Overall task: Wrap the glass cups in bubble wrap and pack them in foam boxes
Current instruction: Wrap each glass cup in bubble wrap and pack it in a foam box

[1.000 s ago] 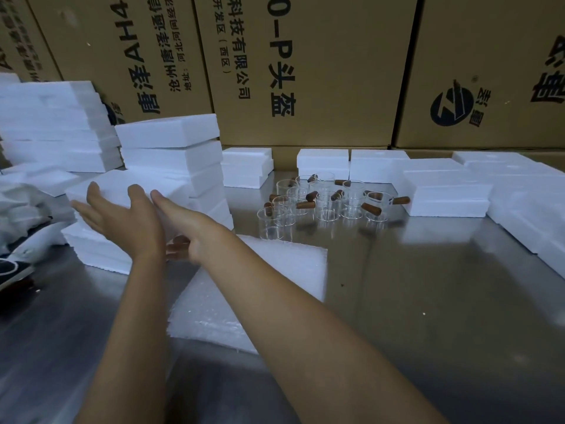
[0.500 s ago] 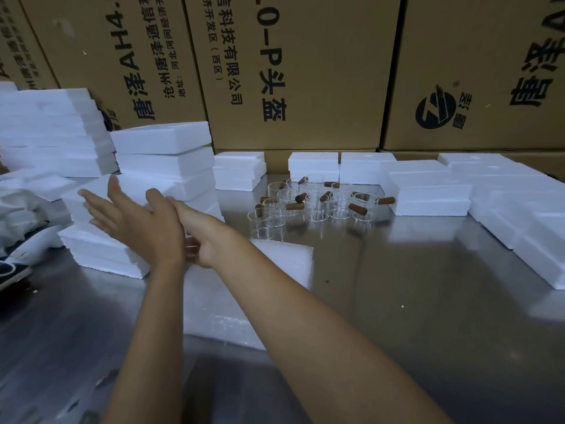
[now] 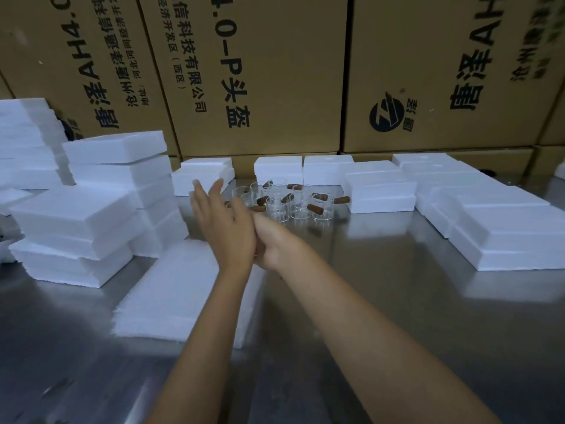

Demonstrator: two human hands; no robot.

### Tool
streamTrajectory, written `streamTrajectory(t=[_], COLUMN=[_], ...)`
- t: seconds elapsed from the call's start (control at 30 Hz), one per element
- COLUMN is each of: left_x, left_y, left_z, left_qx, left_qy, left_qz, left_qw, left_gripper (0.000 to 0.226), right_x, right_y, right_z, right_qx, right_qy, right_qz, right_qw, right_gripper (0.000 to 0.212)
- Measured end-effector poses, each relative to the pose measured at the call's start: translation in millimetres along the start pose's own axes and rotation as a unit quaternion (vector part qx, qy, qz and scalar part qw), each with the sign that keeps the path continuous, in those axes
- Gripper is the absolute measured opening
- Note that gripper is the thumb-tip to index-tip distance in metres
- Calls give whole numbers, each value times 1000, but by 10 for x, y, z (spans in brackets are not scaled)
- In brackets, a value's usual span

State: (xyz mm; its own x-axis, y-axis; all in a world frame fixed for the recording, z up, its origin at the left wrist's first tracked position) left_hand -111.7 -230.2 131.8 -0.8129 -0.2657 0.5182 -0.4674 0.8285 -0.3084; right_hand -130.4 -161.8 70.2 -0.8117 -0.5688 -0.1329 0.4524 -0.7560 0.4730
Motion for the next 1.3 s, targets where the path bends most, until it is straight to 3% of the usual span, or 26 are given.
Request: streamTrajectory(t=[0.1,0.17,0.23,0.3,0.4,0.57,0.73,0.97,1.17,1.3], left_x=[-199,-389,-608,-780,-728,-366,-72,181,205,196], left_y=[683,1182,1673,2087,2450,2909,3272,3504,3566,3584], left_z=[-59,-90,-84,-34,1,81,142,241,258,254], left_qx=[-47,-79,-138,-173,-149,-95,-56,-69,-45,-32], left_qy=[-23,-47,-90,-143,-152,-146,-125,-109,-83,-84], left_qz=[91,157,217,270,305,330,356,356,356,365], left_qw=[994,983,962,936,928,928,925,925,930,927], left_gripper=[42,43,42,42,47,53,69,63,39,43], right_x=[-326,-579,-880,-1216,-1564,-1689,-1601,-1421,-1336,-1322], right_y=[-530,-1014,-1603,-2098,-2606,-3155,-3535,-3688,-3764,-3819], right_z=[104,130,136,198,376,778,1087,1188,1210,1234], right_qx=[71,88,27,-71,-188,-289,-347,-420,-448,-435], right_qy=[-62,-98,-112,-111,-115,-121,-128,-105,-16,10], right_qz=[-30,-112,-252,-388,-487,-523,-527,-546,-539,-549], right_qw=[995,985,961,912,845,792,765,717,713,713], right_gripper=[34,36,24,19,17,52,51,58,59,68])
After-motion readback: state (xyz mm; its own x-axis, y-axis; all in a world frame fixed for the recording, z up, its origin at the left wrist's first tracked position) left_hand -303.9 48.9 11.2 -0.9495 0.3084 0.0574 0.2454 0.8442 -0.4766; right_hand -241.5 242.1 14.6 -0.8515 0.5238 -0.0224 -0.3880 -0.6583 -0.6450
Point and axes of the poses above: each hand's wrist, its own x-axis towards the middle knuckle, its own y-axis out of the palm, z = x × y, the point moved 9 cm from there along x, towards the middle knuckle, and after that the axes turned 14 degrees about z, right-handed, at the moved point
